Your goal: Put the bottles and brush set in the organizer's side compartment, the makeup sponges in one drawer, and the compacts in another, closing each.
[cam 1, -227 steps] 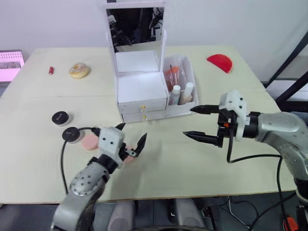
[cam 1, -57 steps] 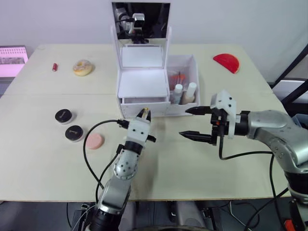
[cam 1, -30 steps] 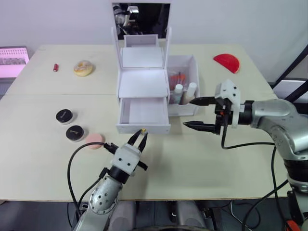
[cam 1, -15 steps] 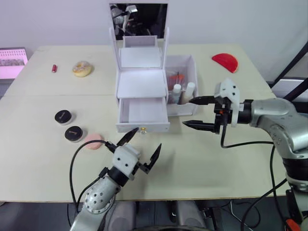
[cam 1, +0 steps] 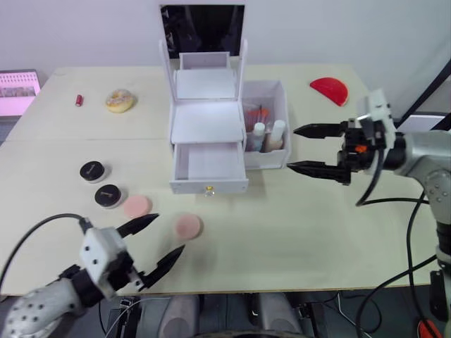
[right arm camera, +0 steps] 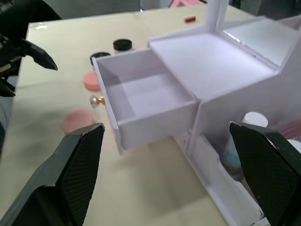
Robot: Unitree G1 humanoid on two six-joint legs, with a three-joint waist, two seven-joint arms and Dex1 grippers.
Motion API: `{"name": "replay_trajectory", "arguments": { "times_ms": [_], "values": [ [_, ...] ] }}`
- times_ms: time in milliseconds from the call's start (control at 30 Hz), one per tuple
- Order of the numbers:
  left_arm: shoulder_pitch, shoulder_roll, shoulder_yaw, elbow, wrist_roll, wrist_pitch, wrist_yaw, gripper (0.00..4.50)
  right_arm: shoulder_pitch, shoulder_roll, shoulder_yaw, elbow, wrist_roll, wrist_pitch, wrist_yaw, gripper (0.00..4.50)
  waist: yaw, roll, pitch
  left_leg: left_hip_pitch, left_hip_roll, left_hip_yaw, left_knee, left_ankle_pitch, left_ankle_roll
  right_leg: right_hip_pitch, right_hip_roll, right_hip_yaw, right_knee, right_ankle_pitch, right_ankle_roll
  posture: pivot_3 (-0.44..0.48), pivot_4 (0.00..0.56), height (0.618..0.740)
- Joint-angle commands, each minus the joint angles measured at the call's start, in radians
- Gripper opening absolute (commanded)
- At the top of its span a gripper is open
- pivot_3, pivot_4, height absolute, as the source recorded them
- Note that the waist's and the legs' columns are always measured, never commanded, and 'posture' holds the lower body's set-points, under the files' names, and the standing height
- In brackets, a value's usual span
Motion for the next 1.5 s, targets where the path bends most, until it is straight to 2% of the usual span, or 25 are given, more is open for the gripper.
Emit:
{"name": "replay_trajectory", "arguments": {
  "times_ms": [33,100,233,533,633,767,933,1033,1167,1333,1500],
  "values": [
    [0.004,0.058,0.135,0.054,-0.078,0.014,-0.133,4.45,0.012,-0.026,-0.052,-0.013,0.021,-0.023,0.023,4.5,0.001,0.0,0.0,0.0,0.0,0.0,0.0,0.0,0.0,0.0,0.0,0.0,0.0,0.0,0.0,0.0,0.15,0.739],
    [-0.027,0.094,0.17,0.12,-0.079,0.019,-0.185,4.45,0.044,-0.03,-0.049,-0.014,0.004,-0.047,0.033,4.5,0.003,-0.001,0.0,0.0,0.0,0.0,0.0,0.0,0.0,0.0,0.0,0.0,0.0,0.0,0.0,0.0,0.15,0.739],
    [-0.109,0.128,0.157,0.197,-0.068,0.034,-0.234,4.45,0.101,-0.041,-0.058,-0.031,-0.002,-0.069,0.042,4.5,0.001,0.0,0.0,0.0,0.0,0.001,0.0,0.0,0.0,0.0,0.0,0.0,0.0,0.0,0.0,0.0,0.15,0.739],
    [-0.244,0.164,0.097,0.227,-0.08,0.11,-0.302,4.45,0.157,-0.082,-0.139,-0.073,0.042,-0.052,0.038,4.5,-0.002,0.0,0.0,0.0,0.001,0.002,-0.001,0.0,0.0,0.0,0.0,0.001,0.0,0.002,-0.003,0.0,0.15,0.739],
    [-0.289,0.163,0.187,0.346,-0.07,0.109,-0.296,4.45,0.192,-0.105,-0.18,-0.074,0.026,-0.048,0.016,4.5,-0.001,0.0,0.0,0.001,0.001,0.001,-0.001,0.0,0.0,-0.001,0.0,0.001,0.001,0.002,-0.003,0.0,0.15,0.739],
    [-0.444,0.227,0.321,0.645,-0.027,0.096,-0.248,4.45,0.272,-0.138,-0.272,-0.03,0.006,-0.058,0.008,4.5,0.004,-0.001,0.0,0.001,0.001,0.001,0.0,0.0,0.0,-0.001,0.002,0.0,0.002,0.001,-0.001,0.0,0.15,0.739],
    [-0.446,0.355,0.463,0.922,-0.016,0.14,-0.379,4.45,0.411,-0.168,-0.351,0.077,-0.051,-0.145,0.091,4.5,-0.007,-0.002,0.0,0.0,0.002,0.003,-0.001,0.0,0.0,-0.001,0.001,0.001,-0.001,0.001,-0.002,0.0,0.15,0.739],
    [-0.393,0.379,0.474,0.991,0.03,0.109,-0.463,4.45,0.435,-0.179,-0.356,0.127,-0.069,-0.19,0.122,4.5,-0.022,-0.001,0.0,0.0,0.002,0.006,-0.002,-0.001,0.001,-0.002,0.0,0.002,-0.001,0.002,-0.003,0.0,0.15,0.739],
    [-0.403,0.368,0.473,0.995,0.034,0.12,-0.472,4.45,0.412,-0.175,-0.347,0.129,-0.055,-0.189,0.117,4.5,-0.026,-0.001,0.0,0.002,0.005,0.008,-0.002,-0.001,0.001,-0.004,0.0,0.002,0.001,0.001,-0.002,0.0,0.15,0.739],
    [-0.419,0.345,0.44,0.94,0.029,0.144,-0.477,4.45,0.437,-0.171,-0.346,0.041,-0.031,-0.144,0.103,4.5,-0.022,0.0,0.0,0.002,0.013,0.011,-0.002,-0.001,0.0,-0.007,0.005,0.002,0.001,0.003,-0.005,0.0,0.15,0.739],
    [-0.441,0.311,0.262,0.655,0.006,0.225,-0.45,4.45,0.351,-0.161,-0.273,-0.052,-0.002,-0.116,0.055,4.5,-0.021,0.0,0.0,0.0,0.014,0.012,-0.001,-0.001,0.0,-0.008,0.006,0.002,0.001,0.005,-0.008,0.0,0.15,0.739]
  ]
}}
